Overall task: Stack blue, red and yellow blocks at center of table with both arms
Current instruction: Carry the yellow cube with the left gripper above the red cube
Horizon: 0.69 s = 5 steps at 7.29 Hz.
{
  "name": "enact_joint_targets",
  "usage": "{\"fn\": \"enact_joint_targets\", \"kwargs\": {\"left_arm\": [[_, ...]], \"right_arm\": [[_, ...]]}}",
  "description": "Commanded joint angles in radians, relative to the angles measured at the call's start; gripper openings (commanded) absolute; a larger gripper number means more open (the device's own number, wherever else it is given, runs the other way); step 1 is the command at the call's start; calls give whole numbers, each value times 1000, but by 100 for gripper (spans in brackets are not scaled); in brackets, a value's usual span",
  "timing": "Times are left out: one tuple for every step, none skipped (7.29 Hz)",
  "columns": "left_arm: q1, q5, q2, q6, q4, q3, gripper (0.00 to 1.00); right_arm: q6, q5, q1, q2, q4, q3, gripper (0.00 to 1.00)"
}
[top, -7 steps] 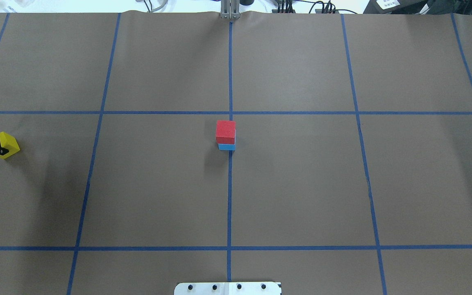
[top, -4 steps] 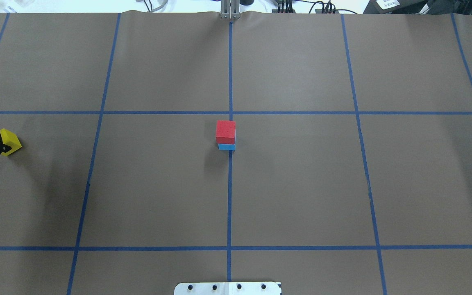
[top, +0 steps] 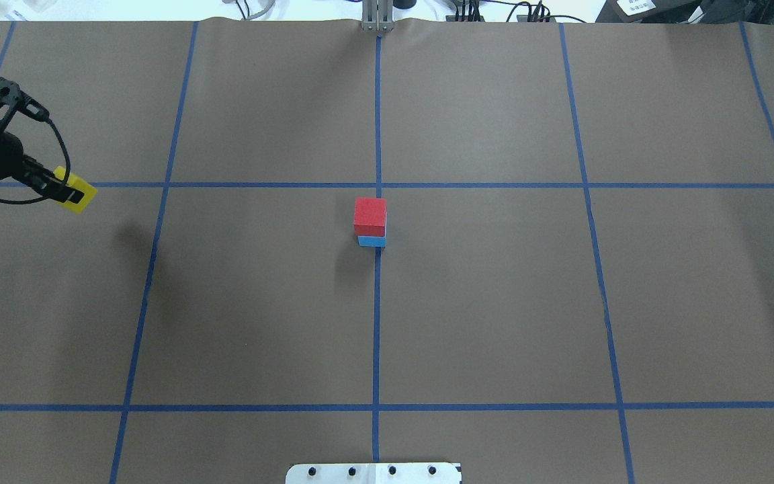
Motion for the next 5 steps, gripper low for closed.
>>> {"fn": "enact_joint_targets", "kwargs": {"left_arm": [[39,26,-175,-181,159,-3,0],[90,71,-245,-280,211,-3,0],[160,114,-316,-383,259,-3,0],[215,150,-404,-484,332,-1,0],[264,182,-484,-557,409,2,0]], "right_arm": [[0,2,0,0,0,0,100],[0,2,-2,0,0,0,100],[0,2,0,0,0,0,100],[0,2,0,0,-2,0,100],[0,2,0,0,0,-2,100]]}}
